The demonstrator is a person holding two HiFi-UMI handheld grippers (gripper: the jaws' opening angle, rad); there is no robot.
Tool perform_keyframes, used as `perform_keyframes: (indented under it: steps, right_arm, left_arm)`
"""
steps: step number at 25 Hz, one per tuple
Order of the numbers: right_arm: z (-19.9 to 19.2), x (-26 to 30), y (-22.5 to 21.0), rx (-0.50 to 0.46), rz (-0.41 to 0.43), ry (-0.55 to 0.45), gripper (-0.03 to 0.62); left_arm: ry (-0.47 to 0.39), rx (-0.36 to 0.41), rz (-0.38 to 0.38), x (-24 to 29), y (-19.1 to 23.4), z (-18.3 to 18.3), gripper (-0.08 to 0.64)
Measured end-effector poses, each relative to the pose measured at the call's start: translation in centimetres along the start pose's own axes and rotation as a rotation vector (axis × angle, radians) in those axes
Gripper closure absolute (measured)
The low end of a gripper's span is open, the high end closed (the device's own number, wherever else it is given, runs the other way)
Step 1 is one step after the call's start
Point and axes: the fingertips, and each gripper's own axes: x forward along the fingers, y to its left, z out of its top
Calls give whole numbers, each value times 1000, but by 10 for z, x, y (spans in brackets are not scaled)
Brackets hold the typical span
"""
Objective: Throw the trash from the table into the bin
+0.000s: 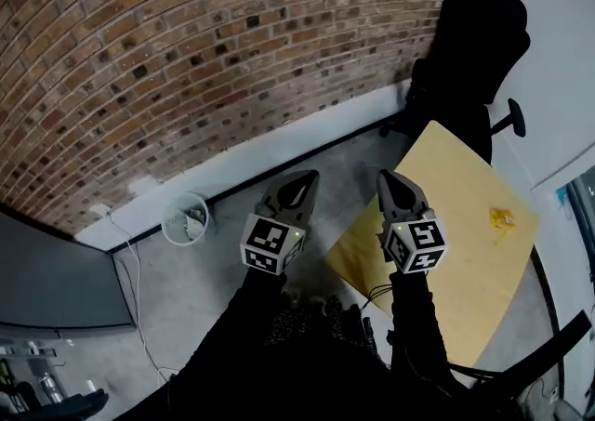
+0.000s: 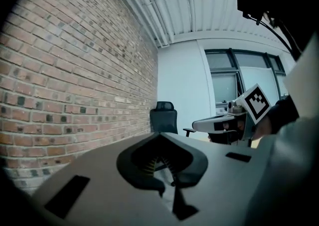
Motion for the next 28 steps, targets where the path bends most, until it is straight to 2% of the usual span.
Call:
perform_keyframes:
  steps: [6, 10, 20, 24, 28]
  right_arm:
    - [-7, -35, -42, 11, -148, 9, 581]
    - [-7, -62, -69, 37, -279, 14, 581]
    - [-20, -148, -108, 70, -580, 24, 581]
    - [-23, -186, -117, 78, -676, 30, 581]
    - [-22, -218, -129, 91, -746, 26, 581]
  left_arm:
    - [9, 10, -139, 35, -29, 0, 554]
    - [27, 2, -249, 56, -52, -4, 554]
    - [20, 16, -500, 89, -106, -4, 554]
    - [18, 19, -576, 93, -132, -4, 554]
    - [22, 15, -618, 96, -154, -5, 554]
